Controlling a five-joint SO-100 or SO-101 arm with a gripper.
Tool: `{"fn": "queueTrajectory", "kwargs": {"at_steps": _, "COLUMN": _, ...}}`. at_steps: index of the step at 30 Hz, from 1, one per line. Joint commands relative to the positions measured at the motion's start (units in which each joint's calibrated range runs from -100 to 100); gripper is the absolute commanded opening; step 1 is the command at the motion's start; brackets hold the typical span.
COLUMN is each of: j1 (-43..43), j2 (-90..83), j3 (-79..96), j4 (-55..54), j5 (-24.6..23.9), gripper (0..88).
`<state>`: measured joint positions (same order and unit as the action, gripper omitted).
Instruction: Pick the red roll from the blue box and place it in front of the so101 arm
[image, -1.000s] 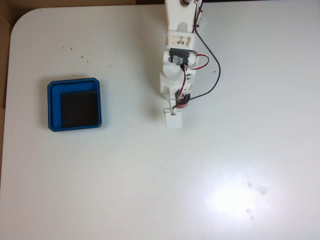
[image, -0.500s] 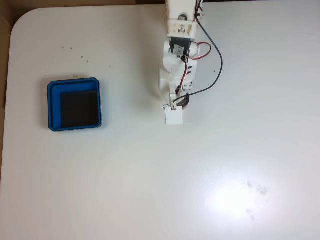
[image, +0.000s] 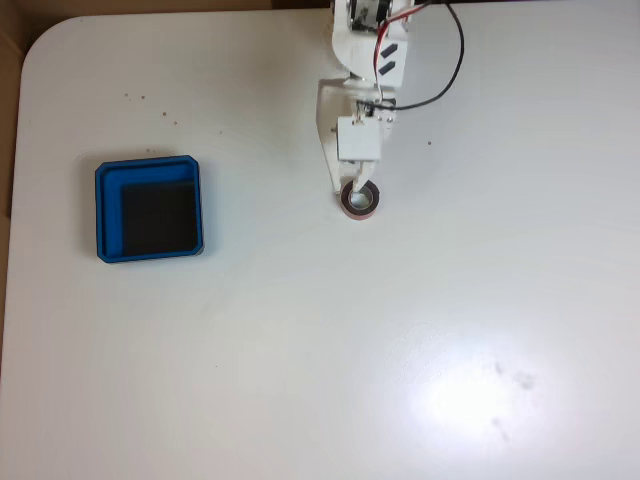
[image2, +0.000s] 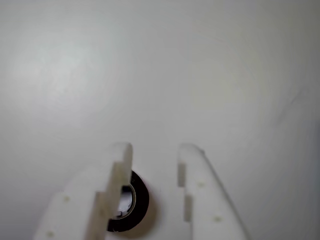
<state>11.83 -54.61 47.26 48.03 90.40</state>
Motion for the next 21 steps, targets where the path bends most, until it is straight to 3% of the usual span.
{"fn": "queueTrajectory", "kwargs": {"at_steps": 1, "j1": -1.22, "j2": -6.34, "j3": 1.43, "j4": -1.00, "j5": 0.49, "gripper": 7.7}}
{"fn": "queueTrajectory", "kwargs": {"at_steps": 8, "j1": -7.97, "j2": -18.46, "j3": 13.38, "j4": -1.16, "j5": 0.40, "gripper": 7.7}}
{"fn": "queueTrajectory", "kwargs": {"at_steps": 21, "j1": -11.58, "j2": -33.76, "j3": 31.44, "j4": -2.90, "j5": 0.31, "gripper": 7.7}}
